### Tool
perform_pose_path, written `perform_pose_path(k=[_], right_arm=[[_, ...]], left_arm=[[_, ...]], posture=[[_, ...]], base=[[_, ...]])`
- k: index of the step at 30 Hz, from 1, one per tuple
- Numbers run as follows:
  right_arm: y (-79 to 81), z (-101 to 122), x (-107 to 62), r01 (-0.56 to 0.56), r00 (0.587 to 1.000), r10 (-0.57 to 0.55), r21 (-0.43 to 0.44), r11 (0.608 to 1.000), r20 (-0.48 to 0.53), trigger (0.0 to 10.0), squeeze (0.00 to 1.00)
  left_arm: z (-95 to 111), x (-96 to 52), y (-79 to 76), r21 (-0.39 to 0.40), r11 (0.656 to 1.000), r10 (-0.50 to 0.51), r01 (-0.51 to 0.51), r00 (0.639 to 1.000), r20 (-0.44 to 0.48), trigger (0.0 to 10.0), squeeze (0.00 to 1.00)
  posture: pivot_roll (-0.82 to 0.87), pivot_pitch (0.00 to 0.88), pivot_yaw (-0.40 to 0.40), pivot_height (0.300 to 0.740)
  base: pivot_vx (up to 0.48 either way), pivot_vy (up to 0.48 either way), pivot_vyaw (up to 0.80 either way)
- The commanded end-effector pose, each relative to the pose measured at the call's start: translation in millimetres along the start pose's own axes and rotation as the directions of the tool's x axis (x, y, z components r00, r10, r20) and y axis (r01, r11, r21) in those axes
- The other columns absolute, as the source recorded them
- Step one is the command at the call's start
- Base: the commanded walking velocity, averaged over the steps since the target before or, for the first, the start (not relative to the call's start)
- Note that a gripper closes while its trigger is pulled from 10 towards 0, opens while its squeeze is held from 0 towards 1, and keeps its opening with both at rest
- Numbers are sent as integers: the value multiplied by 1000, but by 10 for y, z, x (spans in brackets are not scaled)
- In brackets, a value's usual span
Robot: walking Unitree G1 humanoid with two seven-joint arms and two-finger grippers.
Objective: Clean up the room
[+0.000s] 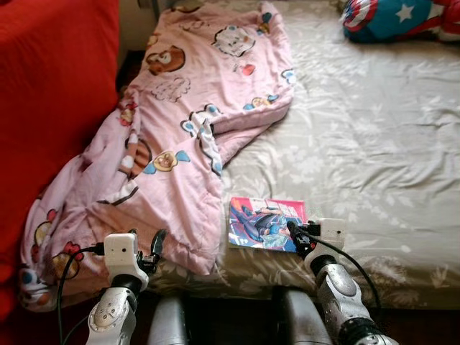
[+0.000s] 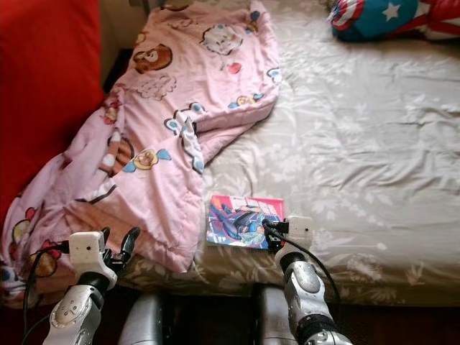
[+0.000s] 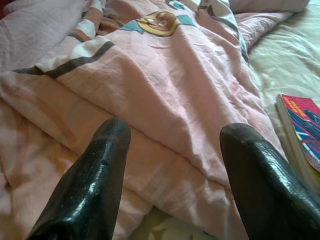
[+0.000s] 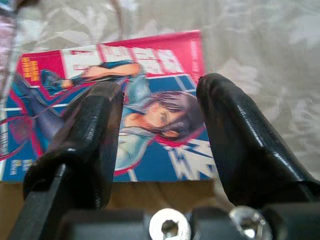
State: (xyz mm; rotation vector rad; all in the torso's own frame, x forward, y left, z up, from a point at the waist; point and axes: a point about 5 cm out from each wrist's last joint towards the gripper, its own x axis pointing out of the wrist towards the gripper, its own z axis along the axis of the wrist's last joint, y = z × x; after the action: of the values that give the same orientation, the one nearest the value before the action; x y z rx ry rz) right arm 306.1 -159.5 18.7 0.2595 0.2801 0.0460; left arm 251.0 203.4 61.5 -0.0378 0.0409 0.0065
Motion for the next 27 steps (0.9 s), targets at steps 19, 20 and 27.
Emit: perform_pose_path(k=[19, 20, 27], right_arm=[[-95, -185, -67, 105, 993, -94, 165, 981, -71, 10000, 0], [-101, -172, -68, 108, 993, -100, 172, 979, -57, 10000, 0], [-151, -140, -83, 129, 992, -128, 190, 973, -15, 10000, 0]], left_arm=[[7, -243, 245, 91, 996, 0, 8, 996, -92, 10000, 0], [11, -243, 252, 93, 996, -1, 10, 996, -93, 10000, 0], [30, -227, 224, 101, 994, -18, 28, 995, -96, 10000, 0]], posture=[[64, 307, 104, 612], [65, 305, 108, 612], [65, 300, 120, 612]], base=[[0, 0, 0], [0, 0, 0], [0, 0, 0]])
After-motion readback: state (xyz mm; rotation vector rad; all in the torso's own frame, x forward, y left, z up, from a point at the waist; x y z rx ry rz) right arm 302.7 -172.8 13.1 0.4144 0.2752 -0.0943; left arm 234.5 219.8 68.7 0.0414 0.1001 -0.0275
